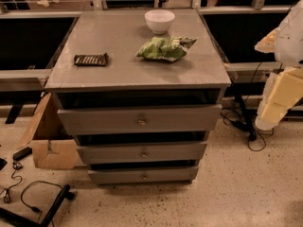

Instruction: Open middle drawer

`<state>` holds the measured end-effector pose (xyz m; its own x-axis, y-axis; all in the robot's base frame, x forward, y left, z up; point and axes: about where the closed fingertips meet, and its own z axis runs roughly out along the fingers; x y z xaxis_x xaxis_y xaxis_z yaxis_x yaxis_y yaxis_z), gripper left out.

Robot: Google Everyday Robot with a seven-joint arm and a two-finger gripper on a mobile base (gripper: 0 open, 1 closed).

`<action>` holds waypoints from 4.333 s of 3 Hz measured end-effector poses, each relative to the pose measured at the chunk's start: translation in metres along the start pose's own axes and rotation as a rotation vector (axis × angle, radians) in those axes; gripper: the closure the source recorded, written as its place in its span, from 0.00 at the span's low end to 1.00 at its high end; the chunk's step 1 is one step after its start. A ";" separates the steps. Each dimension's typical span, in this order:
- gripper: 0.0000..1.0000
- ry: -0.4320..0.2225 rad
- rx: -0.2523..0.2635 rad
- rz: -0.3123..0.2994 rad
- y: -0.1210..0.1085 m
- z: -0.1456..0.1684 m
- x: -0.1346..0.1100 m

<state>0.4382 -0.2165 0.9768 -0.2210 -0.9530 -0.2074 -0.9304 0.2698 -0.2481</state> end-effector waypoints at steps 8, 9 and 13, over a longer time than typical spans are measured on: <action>0.00 0.047 -0.024 0.005 0.042 0.376 -0.003; 0.00 0.057 -0.017 -0.079 0.036 0.457 0.005; 0.17 0.149 -0.020 -0.252 0.000 0.585 -0.010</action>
Offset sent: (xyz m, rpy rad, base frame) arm 0.0116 0.0409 -0.1150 0.1829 -0.0519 0.0215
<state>0.6115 -0.1264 0.4250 -0.0210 -0.9998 0.0000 -0.9666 0.0203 -0.2554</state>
